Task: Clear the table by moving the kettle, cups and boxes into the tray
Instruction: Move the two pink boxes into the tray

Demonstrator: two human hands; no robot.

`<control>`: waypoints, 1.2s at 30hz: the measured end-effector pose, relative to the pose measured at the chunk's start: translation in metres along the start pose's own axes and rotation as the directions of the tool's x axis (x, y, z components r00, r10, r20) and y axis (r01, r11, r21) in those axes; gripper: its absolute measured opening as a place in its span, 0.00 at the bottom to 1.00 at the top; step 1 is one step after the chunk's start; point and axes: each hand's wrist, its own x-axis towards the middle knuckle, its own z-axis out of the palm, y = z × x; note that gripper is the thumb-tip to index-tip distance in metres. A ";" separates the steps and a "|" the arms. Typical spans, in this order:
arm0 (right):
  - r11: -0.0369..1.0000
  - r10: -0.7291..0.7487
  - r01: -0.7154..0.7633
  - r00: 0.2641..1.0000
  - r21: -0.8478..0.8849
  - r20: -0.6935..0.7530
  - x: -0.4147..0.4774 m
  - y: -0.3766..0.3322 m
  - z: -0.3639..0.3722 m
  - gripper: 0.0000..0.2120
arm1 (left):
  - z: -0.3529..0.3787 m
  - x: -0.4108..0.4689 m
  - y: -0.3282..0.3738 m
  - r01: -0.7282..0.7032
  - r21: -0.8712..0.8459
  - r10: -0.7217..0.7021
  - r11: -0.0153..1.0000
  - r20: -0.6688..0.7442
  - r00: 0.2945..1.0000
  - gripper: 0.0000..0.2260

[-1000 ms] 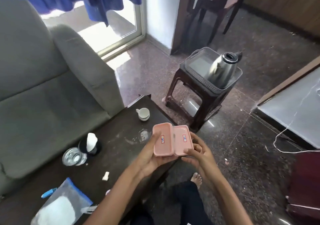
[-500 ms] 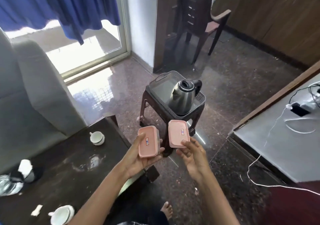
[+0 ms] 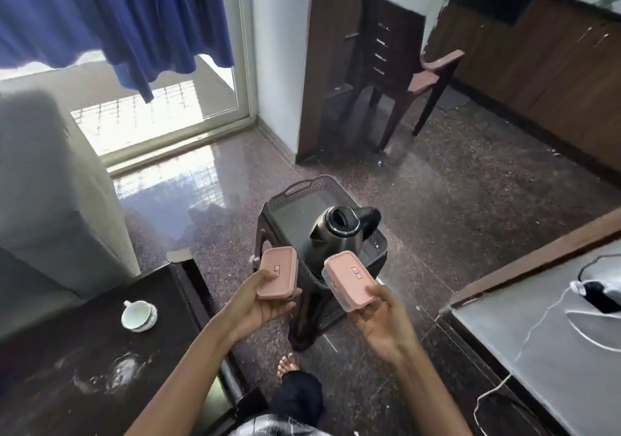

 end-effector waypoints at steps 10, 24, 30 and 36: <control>0.999 -0.016 0.022 0.989 -0.038 0.147 0.101 -0.119 0.036 0.15 | 0.030 0.088 0.081 -0.251 0.052 0.256 0.967 -0.236 0.937 0.16; 0.698 0.193 -0.173 0.980 -0.694 -0.051 0.347 -0.124 0.122 0.14 | 0.039 0.158 0.104 -0.253 0.015 0.210 0.967 -0.603 0.769 0.16; 0.503 0.129 -0.148 0.987 -0.852 -0.096 0.415 -0.067 0.118 0.13 | 0.050 0.186 0.112 -0.187 0.126 0.223 0.974 -0.670 0.708 0.20; 0.435 0.114 -0.155 0.987 -0.887 -0.116 0.451 -0.029 0.118 0.12 | 0.050 0.190 0.092 -0.155 0.114 0.190 0.981 -0.702 0.686 0.16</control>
